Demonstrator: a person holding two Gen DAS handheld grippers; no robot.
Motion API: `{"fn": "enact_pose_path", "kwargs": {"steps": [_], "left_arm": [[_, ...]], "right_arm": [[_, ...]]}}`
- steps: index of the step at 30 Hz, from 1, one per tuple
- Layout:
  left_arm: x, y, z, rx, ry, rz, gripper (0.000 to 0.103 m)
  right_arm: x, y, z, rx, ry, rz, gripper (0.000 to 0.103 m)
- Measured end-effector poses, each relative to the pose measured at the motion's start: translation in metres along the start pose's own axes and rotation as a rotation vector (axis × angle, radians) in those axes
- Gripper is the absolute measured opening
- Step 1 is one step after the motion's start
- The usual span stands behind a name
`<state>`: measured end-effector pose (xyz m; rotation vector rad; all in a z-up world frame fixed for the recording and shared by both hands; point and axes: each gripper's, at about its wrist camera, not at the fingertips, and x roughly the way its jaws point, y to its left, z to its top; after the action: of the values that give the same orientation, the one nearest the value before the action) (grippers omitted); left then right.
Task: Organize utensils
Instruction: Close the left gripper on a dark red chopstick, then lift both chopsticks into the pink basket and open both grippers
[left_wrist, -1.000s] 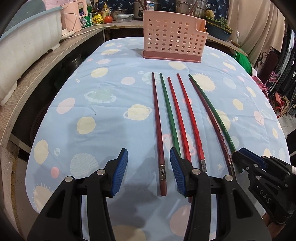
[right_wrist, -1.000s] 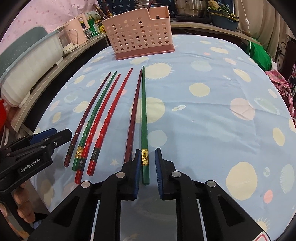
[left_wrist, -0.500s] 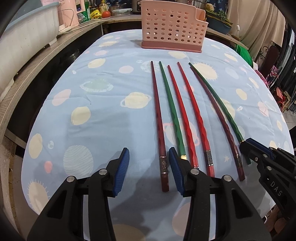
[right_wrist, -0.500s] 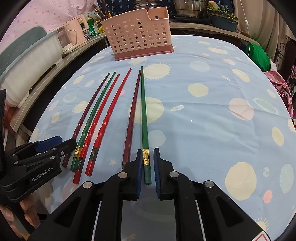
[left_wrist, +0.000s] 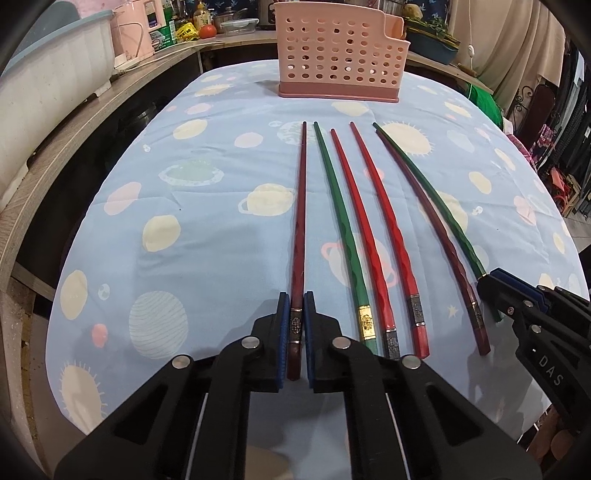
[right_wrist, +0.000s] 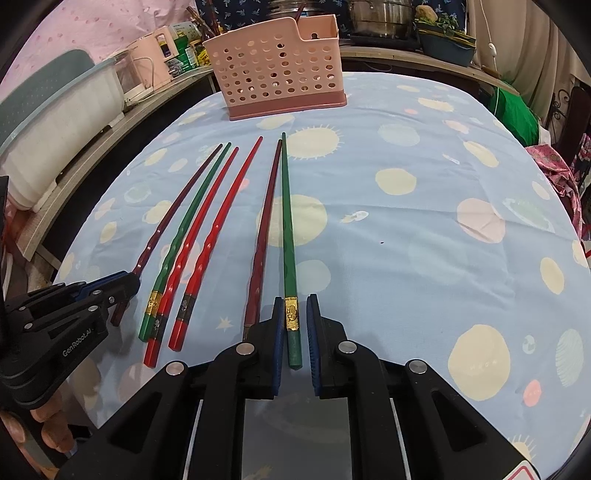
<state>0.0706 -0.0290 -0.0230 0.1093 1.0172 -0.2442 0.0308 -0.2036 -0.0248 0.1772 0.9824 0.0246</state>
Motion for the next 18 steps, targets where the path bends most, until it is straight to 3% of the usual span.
{"fn": "enact_pose_path", "kwargs": {"steps": [18], "left_arm": [[-0.005, 0.004, 0.004, -0.015, 0.017, -0.019, 0.007]], "right_arm": [[-0.011, -0.002, 0.002, 0.021, -0.024, 0.014, 0.007]]}}
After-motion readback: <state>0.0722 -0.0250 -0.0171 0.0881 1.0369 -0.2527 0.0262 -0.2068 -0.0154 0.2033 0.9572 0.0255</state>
